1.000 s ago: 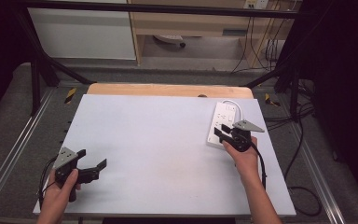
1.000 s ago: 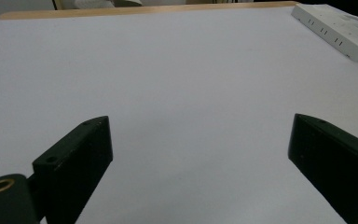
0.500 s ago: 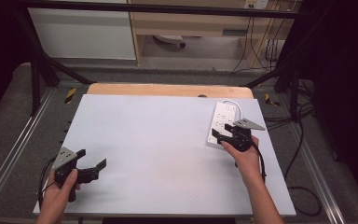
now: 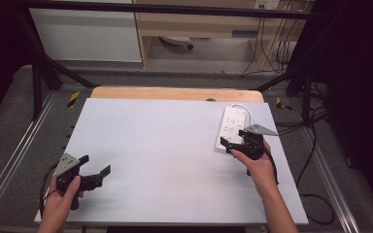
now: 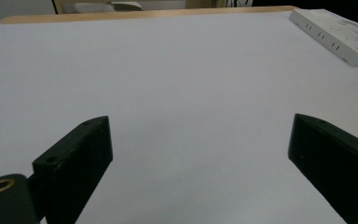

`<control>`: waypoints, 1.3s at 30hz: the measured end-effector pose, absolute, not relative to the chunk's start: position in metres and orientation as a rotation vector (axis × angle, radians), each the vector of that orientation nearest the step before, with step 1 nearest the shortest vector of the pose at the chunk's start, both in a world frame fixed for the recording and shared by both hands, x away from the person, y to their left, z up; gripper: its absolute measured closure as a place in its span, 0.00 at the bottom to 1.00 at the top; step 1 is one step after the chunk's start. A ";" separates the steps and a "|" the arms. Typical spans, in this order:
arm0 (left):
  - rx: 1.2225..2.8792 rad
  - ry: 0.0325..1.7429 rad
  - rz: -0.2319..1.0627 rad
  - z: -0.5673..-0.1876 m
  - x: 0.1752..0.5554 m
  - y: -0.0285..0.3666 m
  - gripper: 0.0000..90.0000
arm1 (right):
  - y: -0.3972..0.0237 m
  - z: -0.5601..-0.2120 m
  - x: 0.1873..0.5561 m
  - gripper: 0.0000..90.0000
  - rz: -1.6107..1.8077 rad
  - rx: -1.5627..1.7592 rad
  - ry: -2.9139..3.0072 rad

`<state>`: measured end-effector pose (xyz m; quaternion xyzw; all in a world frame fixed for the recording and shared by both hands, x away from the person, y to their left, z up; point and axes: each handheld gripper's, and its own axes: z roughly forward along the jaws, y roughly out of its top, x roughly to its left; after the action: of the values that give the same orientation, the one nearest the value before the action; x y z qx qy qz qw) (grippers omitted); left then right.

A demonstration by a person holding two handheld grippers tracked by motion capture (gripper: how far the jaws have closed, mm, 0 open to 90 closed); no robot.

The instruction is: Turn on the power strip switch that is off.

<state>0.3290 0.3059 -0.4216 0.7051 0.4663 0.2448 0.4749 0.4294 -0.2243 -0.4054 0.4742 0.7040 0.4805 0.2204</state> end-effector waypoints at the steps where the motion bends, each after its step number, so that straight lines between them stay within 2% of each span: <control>1: 1.724 1.139 0.601 -0.421 0.329 0.306 0.07 | -0.224 -0.405 0.429 0.11 1.331 1.313 1.947; 8: 1.719 1.140 0.595 -0.421 0.328 0.306 0.07 | -0.228 -0.401 0.423 0.04 1.359 1.309 1.933; 39: 1.687 1.158 0.602 -0.416 0.319 0.320 0.07 | -0.266 -0.389 0.379 0.04 1.431 1.259 1.794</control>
<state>0.3187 0.3200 -0.4163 0.6925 0.4752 0.2470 0.4833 0.3793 -0.2656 -0.3890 0.4645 0.6620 0.5282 0.2588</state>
